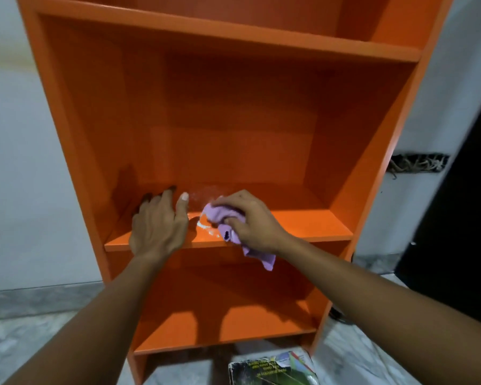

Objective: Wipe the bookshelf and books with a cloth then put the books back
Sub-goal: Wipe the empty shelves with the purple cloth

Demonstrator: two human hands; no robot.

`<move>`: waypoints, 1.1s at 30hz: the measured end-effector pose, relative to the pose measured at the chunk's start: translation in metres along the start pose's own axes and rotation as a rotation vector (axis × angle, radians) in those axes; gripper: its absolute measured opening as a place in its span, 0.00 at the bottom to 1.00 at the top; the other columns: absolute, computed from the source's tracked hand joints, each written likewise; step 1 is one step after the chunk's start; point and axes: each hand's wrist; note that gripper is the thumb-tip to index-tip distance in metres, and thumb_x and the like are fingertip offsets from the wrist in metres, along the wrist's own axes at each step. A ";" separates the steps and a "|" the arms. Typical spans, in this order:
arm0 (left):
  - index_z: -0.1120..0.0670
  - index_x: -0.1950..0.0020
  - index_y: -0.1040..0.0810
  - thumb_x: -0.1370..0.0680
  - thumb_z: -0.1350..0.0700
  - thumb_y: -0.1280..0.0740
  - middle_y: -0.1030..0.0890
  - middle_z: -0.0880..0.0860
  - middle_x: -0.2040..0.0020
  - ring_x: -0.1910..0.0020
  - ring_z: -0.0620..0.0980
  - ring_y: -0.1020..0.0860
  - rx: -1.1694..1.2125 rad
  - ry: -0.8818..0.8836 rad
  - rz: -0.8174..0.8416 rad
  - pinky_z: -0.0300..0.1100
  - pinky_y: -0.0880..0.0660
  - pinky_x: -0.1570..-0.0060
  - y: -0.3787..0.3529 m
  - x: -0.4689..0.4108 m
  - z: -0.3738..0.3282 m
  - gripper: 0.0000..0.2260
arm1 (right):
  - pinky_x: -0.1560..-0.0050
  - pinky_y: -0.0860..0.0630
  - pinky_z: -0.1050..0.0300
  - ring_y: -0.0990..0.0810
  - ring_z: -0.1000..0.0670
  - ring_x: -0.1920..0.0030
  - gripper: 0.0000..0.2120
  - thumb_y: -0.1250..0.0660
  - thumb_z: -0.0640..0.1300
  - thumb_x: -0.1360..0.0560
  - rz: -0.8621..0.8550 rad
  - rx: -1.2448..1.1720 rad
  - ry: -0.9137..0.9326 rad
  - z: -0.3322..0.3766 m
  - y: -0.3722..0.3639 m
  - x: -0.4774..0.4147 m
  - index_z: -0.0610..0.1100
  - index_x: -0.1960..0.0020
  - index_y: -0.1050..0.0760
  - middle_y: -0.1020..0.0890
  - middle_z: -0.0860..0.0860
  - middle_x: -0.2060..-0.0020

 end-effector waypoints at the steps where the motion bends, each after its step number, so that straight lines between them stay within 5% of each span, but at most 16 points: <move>1: 0.56 0.37 0.25 0.16 0.42 0.50 0.20 0.61 0.41 0.41 0.64 0.25 -0.001 0.002 0.002 0.56 0.30 0.45 0.001 0.000 0.000 0.22 | 0.38 0.28 0.54 0.22 0.48 0.42 0.22 0.35 0.38 0.27 -0.096 -0.054 -0.023 -0.004 0.004 -0.005 0.48 0.35 0.21 0.19 0.45 0.43; 5: 0.55 0.36 0.25 0.15 0.42 0.51 0.20 0.59 0.41 0.41 0.61 0.24 -0.007 -0.020 0.000 0.56 0.31 0.45 0.001 0.001 0.002 0.23 | 0.38 0.23 0.48 0.19 0.44 0.41 0.27 0.36 0.35 0.30 -0.432 -0.165 -0.291 -0.020 0.021 -0.034 0.43 0.30 0.25 0.18 0.43 0.39; 7: 0.54 0.35 0.25 0.15 0.41 0.51 0.20 0.58 0.40 0.41 0.60 0.24 -0.007 -0.031 0.000 0.56 0.30 0.44 -0.002 0.000 0.002 0.23 | 0.46 0.21 0.52 0.18 0.40 0.44 0.32 0.36 0.35 0.28 -0.449 -0.120 -0.467 -0.036 0.027 -0.048 0.48 0.25 0.31 0.20 0.40 0.38; 12: 0.52 0.29 0.28 0.16 0.40 0.53 0.20 0.57 0.37 0.38 0.59 0.24 0.011 -0.039 -0.008 0.58 0.28 0.41 -0.007 -0.001 0.007 0.26 | 0.39 0.23 0.47 0.22 0.38 0.37 0.26 0.40 0.56 0.31 0.027 0.166 -0.658 -0.076 0.009 -0.083 0.53 0.33 0.28 0.22 0.43 0.34; 14: 0.52 0.29 0.28 0.16 0.40 0.54 0.20 0.57 0.37 0.38 0.59 0.25 0.019 -0.045 -0.019 0.58 0.28 0.40 -0.009 -0.003 0.008 0.26 | 0.39 0.22 0.44 0.21 0.39 0.38 0.20 0.41 0.60 0.33 0.123 0.195 -0.606 -0.086 -0.001 -0.101 0.61 0.42 0.26 0.23 0.47 0.33; 17: 0.52 0.29 0.28 0.16 0.39 0.55 0.20 0.56 0.37 0.37 0.59 0.25 0.031 -0.058 -0.041 0.58 0.29 0.40 -0.011 -0.004 0.010 0.26 | 0.39 0.24 0.43 0.22 0.43 0.40 0.16 0.41 0.63 0.29 0.215 0.238 -0.490 -0.069 -0.015 -0.117 0.68 0.42 0.28 0.23 0.51 0.34; 23: 0.50 0.25 0.32 0.15 0.40 0.53 0.23 0.54 0.33 0.32 0.58 0.29 0.133 -0.051 -0.071 0.57 0.32 0.36 -0.011 -0.003 0.012 0.24 | 0.29 0.31 0.44 0.29 0.45 0.28 0.21 0.46 0.60 0.16 0.317 0.154 -0.290 -0.032 -0.042 -0.131 0.60 0.25 0.33 0.30 0.51 0.25; 27: 0.48 0.23 0.34 0.16 0.41 0.51 0.25 0.52 0.29 0.29 0.54 0.31 0.300 -0.076 -0.089 0.53 0.35 0.32 -0.005 0.000 0.011 0.24 | 0.33 0.32 0.59 0.29 0.49 0.28 0.22 0.44 0.56 0.15 0.361 0.008 -0.236 -0.013 -0.040 -0.121 0.48 0.24 0.31 0.28 0.52 0.27; 29: 0.48 0.23 0.32 0.16 0.43 0.47 0.26 0.51 0.27 0.28 0.52 0.32 0.442 -0.076 -0.074 0.48 0.37 0.30 0.000 0.001 0.015 0.22 | 0.36 0.38 0.68 0.32 0.55 0.29 0.20 0.44 0.50 0.14 0.405 -0.008 -0.197 -0.010 -0.037 -0.110 0.48 0.23 0.33 0.29 0.56 0.30; 33: 0.50 0.27 0.26 0.17 0.51 0.41 0.23 0.53 0.32 0.31 0.51 0.28 0.430 -0.171 -0.181 0.44 0.32 0.33 0.016 0.019 0.033 0.19 | 0.27 0.47 0.67 0.39 0.55 0.22 0.21 0.42 0.47 0.14 0.513 0.032 -0.090 -0.003 -0.031 -0.081 0.53 0.22 0.34 0.35 0.56 0.22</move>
Point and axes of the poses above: each hand's wrist, its own x-axis away from the middle knuckle, its own y-axis out of the back of the hand, z = x × y
